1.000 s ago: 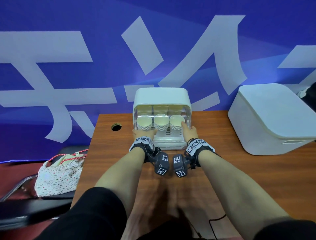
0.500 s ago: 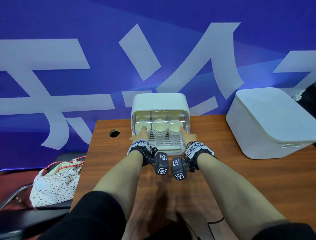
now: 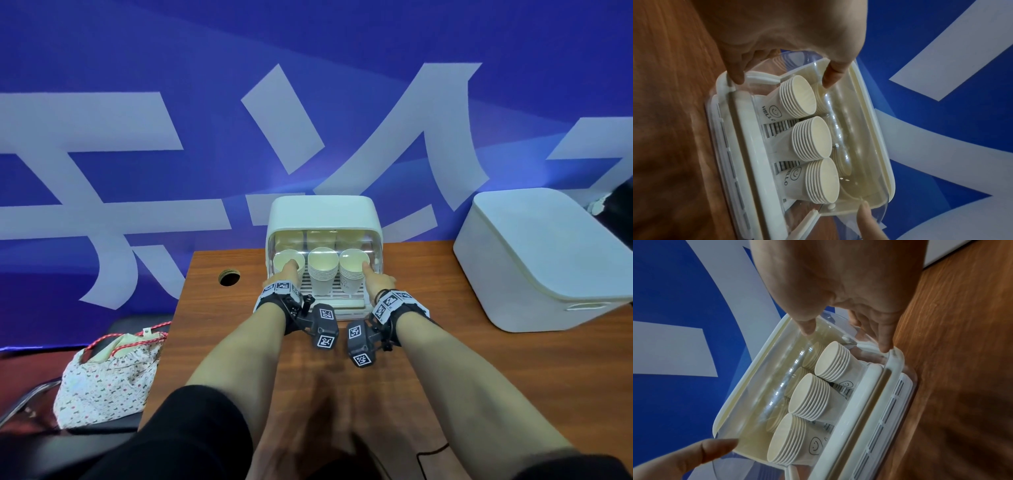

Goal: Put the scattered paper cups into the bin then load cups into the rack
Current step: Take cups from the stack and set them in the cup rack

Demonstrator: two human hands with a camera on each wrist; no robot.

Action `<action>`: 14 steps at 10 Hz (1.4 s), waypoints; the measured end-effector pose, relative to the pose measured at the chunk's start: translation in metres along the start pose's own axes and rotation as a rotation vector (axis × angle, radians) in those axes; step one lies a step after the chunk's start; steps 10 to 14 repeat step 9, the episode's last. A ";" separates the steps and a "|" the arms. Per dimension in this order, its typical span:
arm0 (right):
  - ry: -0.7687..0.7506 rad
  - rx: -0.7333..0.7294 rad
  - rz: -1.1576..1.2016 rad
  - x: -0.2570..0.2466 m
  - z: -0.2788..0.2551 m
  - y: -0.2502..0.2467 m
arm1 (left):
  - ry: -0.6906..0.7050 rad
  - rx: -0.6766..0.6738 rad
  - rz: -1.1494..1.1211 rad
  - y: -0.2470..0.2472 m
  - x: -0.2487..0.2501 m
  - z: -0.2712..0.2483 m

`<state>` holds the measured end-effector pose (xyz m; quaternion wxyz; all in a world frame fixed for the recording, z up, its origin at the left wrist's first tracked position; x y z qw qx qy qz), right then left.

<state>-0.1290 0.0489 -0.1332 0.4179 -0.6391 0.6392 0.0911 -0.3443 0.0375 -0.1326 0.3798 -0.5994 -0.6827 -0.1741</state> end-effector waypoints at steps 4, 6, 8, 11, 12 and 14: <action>0.016 0.037 -0.029 0.005 0.020 -0.028 | 0.061 -0.048 0.030 0.018 0.004 -0.020; 0.047 0.062 -0.023 0.002 0.029 -0.052 | 0.088 -0.128 0.033 0.046 0.015 -0.025; 0.072 0.025 -0.021 0.003 0.043 -0.056 | 0.047 -0.175 0.048 0.067 0.021 -0.029; 0.095 0.031 -0.036 0.005 0.045 -0.057 | 0.058 -0.185 0.033 0.075 0.031 -0.035; 0.095 0.031 -0.036 0.005 0.045 -0.057 | 0.058 -0.185 0.033 0.075 0.031 -0.035; 0.095 0.031 -0.036 0.005 0.045 -0.057 | 0.058 -0.185 0.033 0.075 0.031 -0.035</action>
Point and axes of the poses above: each hand's wrist, its own z-axis towards the middle knuckle, its own y-axis out of the palm, x = y × z, the point moved 6 cm from there along z, towards the middle knuckle, and after that the axes turned 4 degrees about y, right-handed, at the moved point
